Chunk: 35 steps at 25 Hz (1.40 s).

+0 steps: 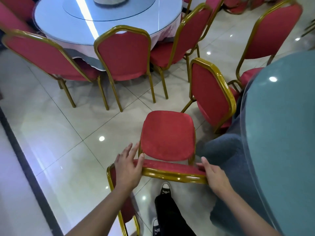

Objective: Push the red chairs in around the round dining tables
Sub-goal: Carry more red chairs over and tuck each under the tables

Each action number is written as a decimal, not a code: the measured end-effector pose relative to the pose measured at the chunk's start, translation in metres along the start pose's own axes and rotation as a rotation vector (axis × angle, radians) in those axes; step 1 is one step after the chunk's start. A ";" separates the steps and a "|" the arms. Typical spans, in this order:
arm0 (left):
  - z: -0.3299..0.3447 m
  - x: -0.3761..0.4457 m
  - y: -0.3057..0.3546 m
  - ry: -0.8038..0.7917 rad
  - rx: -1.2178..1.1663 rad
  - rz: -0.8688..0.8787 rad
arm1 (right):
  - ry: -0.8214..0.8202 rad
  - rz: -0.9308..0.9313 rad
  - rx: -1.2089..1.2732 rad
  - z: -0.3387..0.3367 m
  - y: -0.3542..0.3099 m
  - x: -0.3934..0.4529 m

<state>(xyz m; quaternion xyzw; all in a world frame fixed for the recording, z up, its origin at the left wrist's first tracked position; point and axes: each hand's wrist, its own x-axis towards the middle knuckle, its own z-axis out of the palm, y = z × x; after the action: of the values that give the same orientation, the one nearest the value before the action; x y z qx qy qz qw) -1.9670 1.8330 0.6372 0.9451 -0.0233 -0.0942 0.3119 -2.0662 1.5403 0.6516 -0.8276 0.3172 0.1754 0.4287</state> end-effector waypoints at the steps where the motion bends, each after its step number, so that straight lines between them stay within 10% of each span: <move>1: -0.008 0.013 -0.005 -0.004 0.009 0.005 | -0.009 -0.006 -0.001 0.007 -0.007 0.004; 35: -0.090 0.233 -0.035 -0.253 -0.063 0.163 | 0.363 0.222 0.288 0.094 -0.141 0.091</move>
<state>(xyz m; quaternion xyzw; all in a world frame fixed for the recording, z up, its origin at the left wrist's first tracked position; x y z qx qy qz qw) -1.7215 1.8897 0.6493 0.9105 -0.1361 -0.1876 0.3425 -1.9060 1.6440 0.6313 -0.7359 0.4996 0.0229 0.4564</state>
